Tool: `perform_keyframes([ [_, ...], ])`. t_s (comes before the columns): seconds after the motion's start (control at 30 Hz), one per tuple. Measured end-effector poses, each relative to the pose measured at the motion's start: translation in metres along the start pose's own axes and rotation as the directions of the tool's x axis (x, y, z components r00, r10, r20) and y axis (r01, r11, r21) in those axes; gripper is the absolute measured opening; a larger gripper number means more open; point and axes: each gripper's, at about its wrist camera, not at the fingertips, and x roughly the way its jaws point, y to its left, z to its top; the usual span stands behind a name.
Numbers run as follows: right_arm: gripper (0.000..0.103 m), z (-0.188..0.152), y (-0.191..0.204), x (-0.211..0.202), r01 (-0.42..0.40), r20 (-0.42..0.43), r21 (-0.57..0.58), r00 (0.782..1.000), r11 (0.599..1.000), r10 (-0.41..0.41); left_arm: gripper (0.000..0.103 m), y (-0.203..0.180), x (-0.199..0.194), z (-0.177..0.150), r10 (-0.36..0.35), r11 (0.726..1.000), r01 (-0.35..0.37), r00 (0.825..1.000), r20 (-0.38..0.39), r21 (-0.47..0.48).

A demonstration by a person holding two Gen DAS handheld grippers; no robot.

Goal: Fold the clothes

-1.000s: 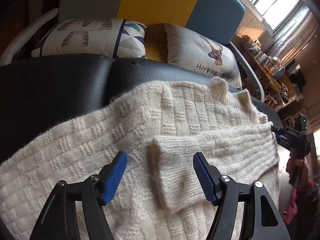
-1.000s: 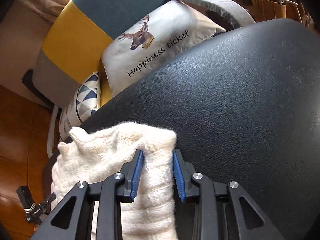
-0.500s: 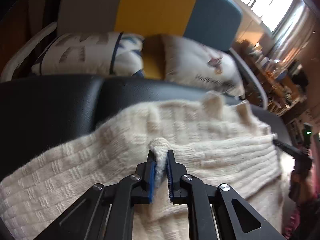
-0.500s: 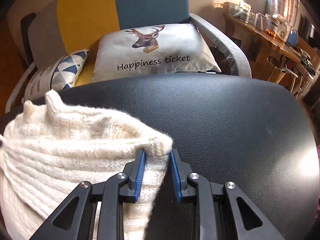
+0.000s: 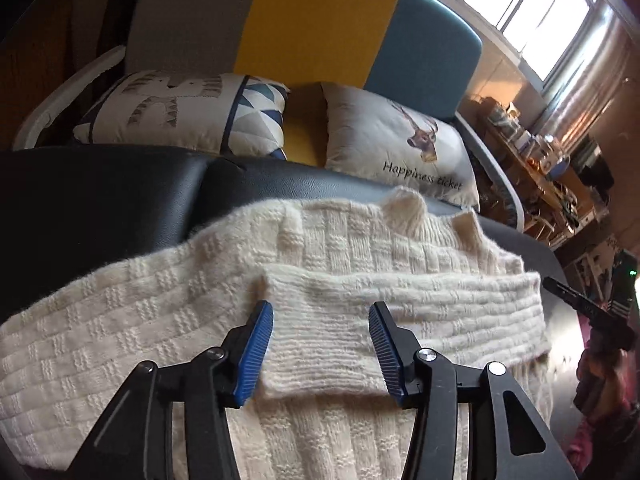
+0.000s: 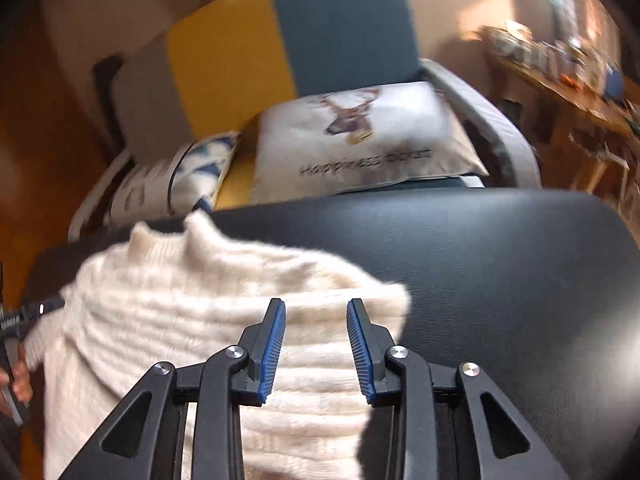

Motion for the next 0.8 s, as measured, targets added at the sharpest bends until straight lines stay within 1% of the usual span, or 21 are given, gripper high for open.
perform_keyframes([
  [0.07, 0.031, -0.016, 0.003, 0.012, 0.042, -0.035, -0.039, 0.998, 0.998, -0.043, 0.051, -0.006, 0.015, -0.008, 0.057, 0.998, -0.056, 0.998, -0.022, 0.035],
  [0.13, 0.030, -0.031, 0.005, 0.023, 0.079, -0.066, -0.075, 0.994, 0.994, -0.084, 0.054, -0.016, 0.020, -0.017, 0.109, 0.988, -0.110, 0.994, 0.018, 0.107],
  [0.2, 0.030, -0.035, -0.001, 0.020, 0.056, -0.042, -0.040, 0.997, 0.998, -0.057, 0.058, -0.025, 0.022, -0.021, 0.154, 0.976, -0.158, 0.987, 0.041, 0.147],
  [0.23, 0.030, -0.037, -0.004, 0.018, 0.044, -0.031, -0.022, 0.999, 0.999, -0.045, 0.059, -0.026, 0.023, -0.022, 0.164, 0.974, -0.169, 0.985, 0.043, 0.151],
  [0.27, 0.030, -0.036, -0.005, 0.017, 0.042, -0.038, -0.001, 0.998, 0.999, -0.042, 0.059, -0.027, 0.022, -0.021, 0.169, 0.973, -0.174, 0.985, 0.043, 0.149],
  [0.3, 0.030, -0.035, -0.004, 0.015, 0.048, -0.050, 0.010, 0.998, 0.999, -0.047, 0.059, -0.025, 0.020, -0.019, 0.158, 0.979, -0.161, 0.987, 0.035, 0.128],
  [0.37, 0.031, -0.033, 0.004, 0.003, 0.078, -0.055, 0.016, 0.995, 0.997, -0.077, 0.059, -0.013, 0.004, -0.013, 0.094, 0.995, -0.095, 0.995, 0.036, 0.035],
  [0.4, 0.032, -0.034, 0.011, -0.007, 0.074, -0.026, 0.008, 0.997, 0.997, -0.074, 0.059, -0.005, -0.007, -0.011, 0.053, 0.998, -0.052, 0.997, 0.047, -0.024],
  [0.43, 0.032, -0.037, 0.020, -0.020, 0.054, 0.003, 0.000, 0.999, 0.999, -0.054, 0.059, 0.007, -0.021, -0.011, 0.009, 0.996, -0.003, 0.998, 0.064, -0.092],
  [0.47, 0.032, -0.042, 0.030, -0.028, 0.021, 0.015, -0.004, 1.000, 1.000, -0.020, 0.060, 0.020, -0.035, -0.013, -0.034, 0.986, 0.046, 0.996, 0.081, -0.161],
  [0.5, 0.032, -0.048, 0.041, -0.036, -0.012, 0.025, -0.008, 1.000, 1.000, 0.012, 0.060, 0.037, -0.049, -0.018, -0.072, 0.967, 0.094, 0.993, 0.099, -0.236],
  [0.53, 0.032, -0.056, 0.053, -0.043, -0.043, 0.026, -0.013, 0.999, 0.999, 0.043, 0.060, 0.058, -0.065, -0.026, -0.105, 0.940, 0.140, 0.987, 0.126, -0.312],
  [0.57, 0.032, -0.065, 0.066, -0.049, -0.074, 0.026, -0.017, 0.997, 0.997, 0.074, 0.061, 0.080, -0.081, -0.036, -0.130, 0.904, 0.181, 0.979, 0.155, -0.388],
  [0.6, 0.032, -0.075, 0.078, -0.053, -0.110, 0.022, -0.016, 0.994, 0.994, 0.110, 0.061, 0.107, -0.098, -0.049, -0.138, 0.858, 0.212, 0.973, 0.187, -0.469],
  [0.63, 0.032, -0.087, 0.090, -0.056, -0.149, 0.012, -0.008, 0.989, 0.989, 0.149, 0.061, 0.135, -0.116, -0.064, -0.135, 0.806, 0.237, 0.966, 0.221, -0.543],
  [0.7, 0.032, -0.110, 0.113, -0.060, -0.222, -0.009, 0.008, 0.975, 0.975, 0.222, 0.061, 0.194, -0.154, -0.099, -0.074, 0.701, 0.257, 0.954, 0.290, -0.665],
  [0.73, 0.032, -0.121, 0.126, -0.060, -0.247, -0.023, 0.011, 0.969, 0.969, 0.247, 0.061, 0.222, -0.172, -0.117, -0.017, 0.658, 0.239, 0.953, 0.303, -0.714],
  [0.8, 0.033, -0.142, 0.150, -0.060, -0.285, -0.049, 0.010, 0.957, 0.958, 0.285, 0.061, 0.278, -0.208, -0.153, 0.098, 0.562, 0.208, 0.945, 0.313, -0.801],
])
